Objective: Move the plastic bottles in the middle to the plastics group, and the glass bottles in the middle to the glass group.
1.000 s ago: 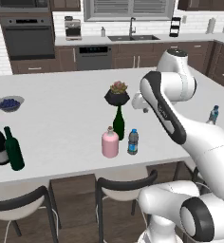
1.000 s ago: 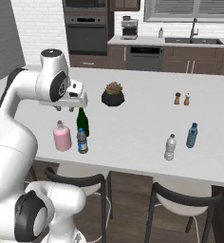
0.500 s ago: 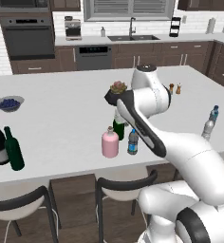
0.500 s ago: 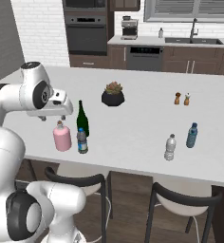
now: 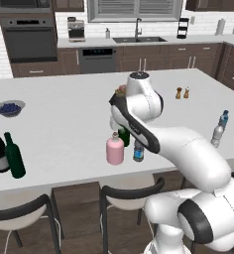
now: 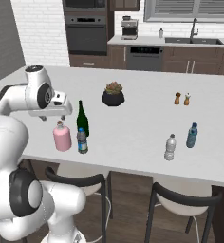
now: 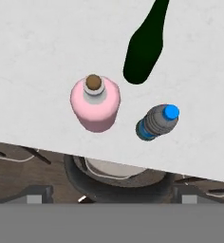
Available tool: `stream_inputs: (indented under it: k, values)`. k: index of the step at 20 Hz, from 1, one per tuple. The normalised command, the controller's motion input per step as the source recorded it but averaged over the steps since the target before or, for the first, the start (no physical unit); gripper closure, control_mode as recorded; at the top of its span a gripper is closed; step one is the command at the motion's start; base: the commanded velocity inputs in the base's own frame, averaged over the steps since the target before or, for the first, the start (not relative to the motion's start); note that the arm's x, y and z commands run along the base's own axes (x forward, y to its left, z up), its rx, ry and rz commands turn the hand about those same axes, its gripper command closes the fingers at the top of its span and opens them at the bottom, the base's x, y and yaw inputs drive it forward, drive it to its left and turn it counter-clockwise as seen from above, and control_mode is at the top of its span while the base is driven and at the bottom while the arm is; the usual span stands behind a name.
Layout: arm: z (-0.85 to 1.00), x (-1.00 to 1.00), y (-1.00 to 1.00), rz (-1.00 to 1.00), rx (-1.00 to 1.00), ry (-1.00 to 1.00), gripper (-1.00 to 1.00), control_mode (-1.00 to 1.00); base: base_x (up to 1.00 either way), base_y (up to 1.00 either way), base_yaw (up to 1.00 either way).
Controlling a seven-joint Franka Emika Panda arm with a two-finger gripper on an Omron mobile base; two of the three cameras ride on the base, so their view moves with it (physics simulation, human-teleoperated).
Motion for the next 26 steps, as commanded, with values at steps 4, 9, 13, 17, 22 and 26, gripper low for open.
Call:
stream_inputs:
  k: [4,9,13,17,22,26]
  values:
    - [-0.32,0.66,0.04,0.0,0.0,0.0,-1.0,-1.0,0.0,0.0,0.0]
    - [-0.45,0.25,0.19,0.0,0.0,0.0,-1.0,-1.0,0.0,0.0,0.0]
    - [-0.49,0.0,0.09,0.0,0.06,-0.04,-1.0,-1.0,0.0,0.0,0.0]
    - [-0.2,0.0,0.02,0.0,0.05,0.0,-1.0,-1.0,0.0,0.0,0.0]
    - [-0.08,0.2,0.08,0.0,0.0,0.0,-1.0,-1.0,0.0,0.0,0.0]
    - [0.0,0.31,0.16,0.0,0.0,0.02,-1.0,-1.0,0.0,0.0,0.0]
